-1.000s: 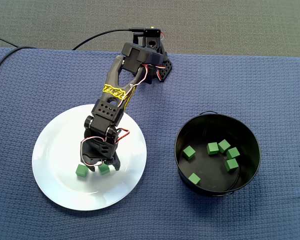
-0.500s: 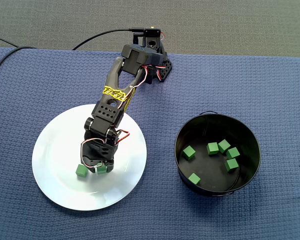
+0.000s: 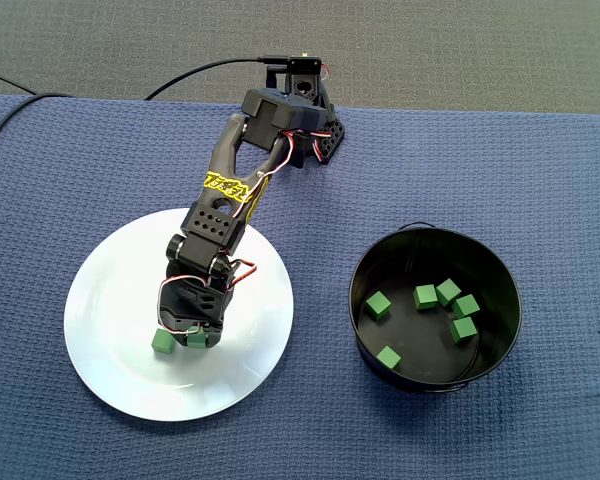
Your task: Pick up the items on the white plate and put them in the black container.
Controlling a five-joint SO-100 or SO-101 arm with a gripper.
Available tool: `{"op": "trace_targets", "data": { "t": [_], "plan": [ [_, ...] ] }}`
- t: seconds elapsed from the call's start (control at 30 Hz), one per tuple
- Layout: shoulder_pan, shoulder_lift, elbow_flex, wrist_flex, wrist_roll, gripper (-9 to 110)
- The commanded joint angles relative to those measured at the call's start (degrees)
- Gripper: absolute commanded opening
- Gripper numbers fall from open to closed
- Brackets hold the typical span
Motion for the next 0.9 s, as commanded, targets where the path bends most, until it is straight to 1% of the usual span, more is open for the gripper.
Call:
{"op": "trace_targets", "data": {
  "t": [0.0,0.13,0.33,0.53,0.63,0.77,0.87],
  "plan": [
    [0.53,7.03,-2.72,-2.46,6.33,0],
    [-0.26,14.94,-5.8,-3.25,15.56,0],
    [-1.85,28.65,-10.63,-5.27,33.93,0],
    [-7.65,42.8,-10.81,-10.02,50.01,0],
    [-12.74,51.24,-7.03,-11.87,52.56,0],
    [-23.99,60.82,2.46,-14.24,48.16,0],
    [-32.96,67.32,10.28,-13.8,45.0,0]
  ]
}}
